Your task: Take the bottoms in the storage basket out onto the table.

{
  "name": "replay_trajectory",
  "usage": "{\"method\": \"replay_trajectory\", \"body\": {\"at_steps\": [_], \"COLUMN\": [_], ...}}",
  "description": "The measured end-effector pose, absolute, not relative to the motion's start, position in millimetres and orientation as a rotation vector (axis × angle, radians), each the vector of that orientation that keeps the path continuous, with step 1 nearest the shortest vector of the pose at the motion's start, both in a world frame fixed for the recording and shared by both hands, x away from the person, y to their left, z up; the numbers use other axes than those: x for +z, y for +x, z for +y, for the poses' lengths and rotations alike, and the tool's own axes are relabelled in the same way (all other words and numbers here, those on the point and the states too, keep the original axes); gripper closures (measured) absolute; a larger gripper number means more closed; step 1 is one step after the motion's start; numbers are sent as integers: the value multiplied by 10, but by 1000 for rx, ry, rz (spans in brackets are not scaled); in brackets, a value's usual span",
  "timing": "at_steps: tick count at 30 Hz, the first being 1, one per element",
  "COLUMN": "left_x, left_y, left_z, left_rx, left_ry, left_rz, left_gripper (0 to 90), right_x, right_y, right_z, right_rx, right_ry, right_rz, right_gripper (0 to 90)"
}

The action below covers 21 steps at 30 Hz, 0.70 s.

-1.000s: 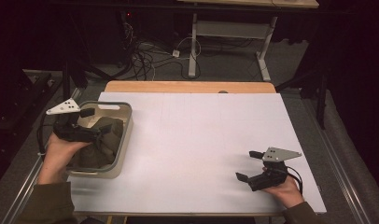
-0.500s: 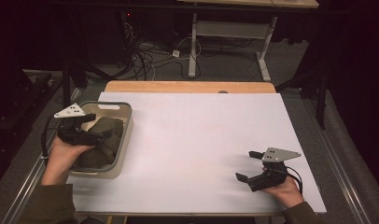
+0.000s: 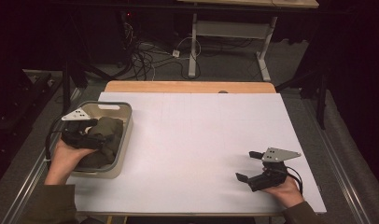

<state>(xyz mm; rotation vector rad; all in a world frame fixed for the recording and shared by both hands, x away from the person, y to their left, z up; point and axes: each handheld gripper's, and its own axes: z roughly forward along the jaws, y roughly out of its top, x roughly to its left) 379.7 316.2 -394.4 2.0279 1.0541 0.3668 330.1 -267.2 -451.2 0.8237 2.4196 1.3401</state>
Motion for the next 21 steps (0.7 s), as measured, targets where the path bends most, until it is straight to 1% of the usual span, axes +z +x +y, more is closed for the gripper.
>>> {"method": "replay_trajectory", "body": {"at_steps": [9, 21], "left_x": [-4035, -4099], "left_y": [3836, 3896], "left_z": [3155, 3137], "left_rx": [363, 357], "left_ry": [2071, 2117], "left_rz": [1103, 1109], "left_gripper": [0, 0], "right_x": [-4518, -4542], "right_y": [3303, 3303], "right_z": [-2671, -2658], "right_rx": [1335, 1321], "right_ry": [823, 820], "right_rz": [2423, 2435], "right_gripper": [15, 15]}}
